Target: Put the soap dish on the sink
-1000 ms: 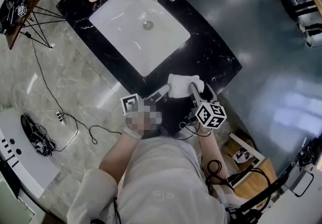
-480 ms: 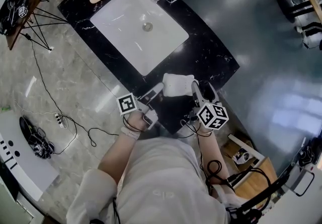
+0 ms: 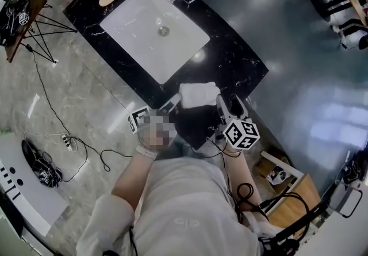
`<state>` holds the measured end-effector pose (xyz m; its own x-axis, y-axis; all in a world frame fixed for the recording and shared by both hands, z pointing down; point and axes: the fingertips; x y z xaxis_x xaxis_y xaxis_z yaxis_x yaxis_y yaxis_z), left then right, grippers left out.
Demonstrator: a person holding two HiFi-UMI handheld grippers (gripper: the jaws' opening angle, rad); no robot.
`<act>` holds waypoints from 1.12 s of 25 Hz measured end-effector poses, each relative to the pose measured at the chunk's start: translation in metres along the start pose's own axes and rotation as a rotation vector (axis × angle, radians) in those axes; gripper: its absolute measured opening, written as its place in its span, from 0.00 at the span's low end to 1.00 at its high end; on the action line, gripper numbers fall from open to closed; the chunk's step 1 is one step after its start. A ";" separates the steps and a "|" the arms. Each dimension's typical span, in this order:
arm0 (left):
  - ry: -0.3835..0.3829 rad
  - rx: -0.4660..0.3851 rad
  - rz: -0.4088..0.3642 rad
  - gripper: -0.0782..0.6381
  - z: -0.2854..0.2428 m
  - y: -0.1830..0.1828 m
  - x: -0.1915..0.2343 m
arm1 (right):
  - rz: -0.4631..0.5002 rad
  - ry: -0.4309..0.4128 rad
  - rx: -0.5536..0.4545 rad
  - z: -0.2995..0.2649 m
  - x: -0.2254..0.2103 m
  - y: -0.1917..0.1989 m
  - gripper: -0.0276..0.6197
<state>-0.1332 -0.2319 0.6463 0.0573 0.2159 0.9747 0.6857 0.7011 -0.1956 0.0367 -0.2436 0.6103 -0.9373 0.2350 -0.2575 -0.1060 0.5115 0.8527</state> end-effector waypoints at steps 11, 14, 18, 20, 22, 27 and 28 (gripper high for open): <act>0.115 0.033 -0.019 0.37 0.001 0.013 -0.048 | -0.014 -0.001 -0.047 0.018 0.011 -0.007 0.47; 0.142 0.046 -0.054 0.37 0.003 0.021 -0.070 | -0.029 0.000 -0.097 0.029 0.011 -0.021 0.47; 0.191 0.075 -0.088 0.37 0.002 0.039 -0.099 | -0.062 -0.012 -0.196 0.057 0.012 -0.047 0.47; 0.212 0.101 -0.109 0.37 -0.003 0.054 -0.111 | -0.070 -0.018 -0.254 0.076 0.010 -0.062 0.47; 0.232 0.144 -0.129 0.36 -0.011 0.072 -0.124 | -0.081 -0.016 -0.316 0.098 0.005 -0.077 0.47; 0.260 0.294 -0.176 0.36 -0.038 0.138 -0.152 | -0.136 0.013 -0.462 0.166 -0.017 -0.103 0.47; 0.263 0.327 -0.182 0.36 -0.043 0.153 -0.155 | -0.145 0.027 -0.487 0.182 -0.024 -0.105 0.47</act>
<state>-0.0058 -0.1869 0.4695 0.1687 -0.0814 0.9823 0.4388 0.8986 -0.0009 0.1306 -0.1527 0.4442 -0.9089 0.1654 -0.3828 -0.3725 0.0906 0.9236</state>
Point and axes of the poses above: the fingertips, and each gripper's own axes: z backward along the fingers, x to its left, y out of its underside, and after that the axes turned 9 degrees about z, right-handed
